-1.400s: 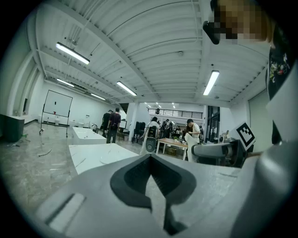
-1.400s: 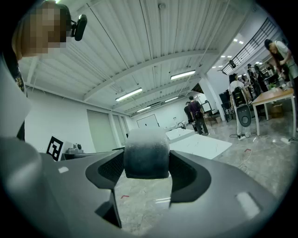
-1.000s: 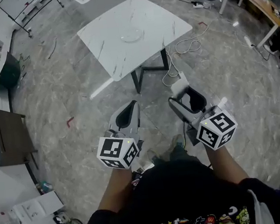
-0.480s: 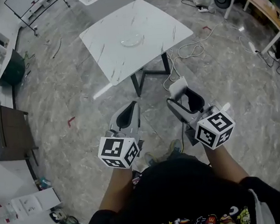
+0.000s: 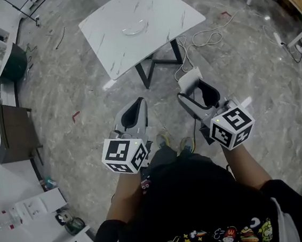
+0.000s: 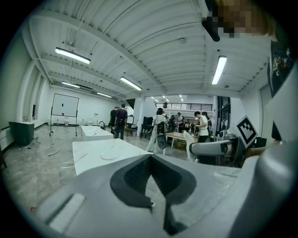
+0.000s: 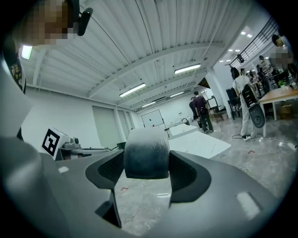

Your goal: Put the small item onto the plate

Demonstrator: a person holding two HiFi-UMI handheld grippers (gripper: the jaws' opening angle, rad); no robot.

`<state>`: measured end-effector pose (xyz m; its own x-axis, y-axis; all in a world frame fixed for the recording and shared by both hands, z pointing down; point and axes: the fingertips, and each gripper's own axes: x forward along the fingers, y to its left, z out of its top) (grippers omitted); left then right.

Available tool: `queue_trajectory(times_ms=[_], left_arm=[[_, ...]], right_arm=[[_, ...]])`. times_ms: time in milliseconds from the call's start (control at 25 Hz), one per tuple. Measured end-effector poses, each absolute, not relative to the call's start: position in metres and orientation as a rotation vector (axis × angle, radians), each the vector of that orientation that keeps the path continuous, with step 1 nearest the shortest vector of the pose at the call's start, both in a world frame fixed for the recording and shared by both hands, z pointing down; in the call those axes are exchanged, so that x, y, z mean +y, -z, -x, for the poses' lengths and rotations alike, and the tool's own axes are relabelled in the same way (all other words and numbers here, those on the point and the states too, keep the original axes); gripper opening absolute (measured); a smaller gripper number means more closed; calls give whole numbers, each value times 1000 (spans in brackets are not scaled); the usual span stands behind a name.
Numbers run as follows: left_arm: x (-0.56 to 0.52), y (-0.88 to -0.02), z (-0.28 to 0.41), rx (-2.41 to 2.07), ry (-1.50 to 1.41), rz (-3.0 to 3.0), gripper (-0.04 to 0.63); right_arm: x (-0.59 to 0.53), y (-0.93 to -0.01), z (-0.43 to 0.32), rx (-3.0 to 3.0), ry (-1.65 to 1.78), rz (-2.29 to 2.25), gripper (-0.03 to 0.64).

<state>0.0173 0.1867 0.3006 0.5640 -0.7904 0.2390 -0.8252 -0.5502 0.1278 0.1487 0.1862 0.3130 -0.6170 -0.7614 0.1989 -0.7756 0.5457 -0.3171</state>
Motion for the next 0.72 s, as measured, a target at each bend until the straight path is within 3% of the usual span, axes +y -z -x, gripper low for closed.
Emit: queue_trajectory(times_ms=[720], left_arm=[[108,-312,19,-1274,-144,-2587,0]], right_arm=[[118,-321,-102,-2675,-584,-1384,327]])
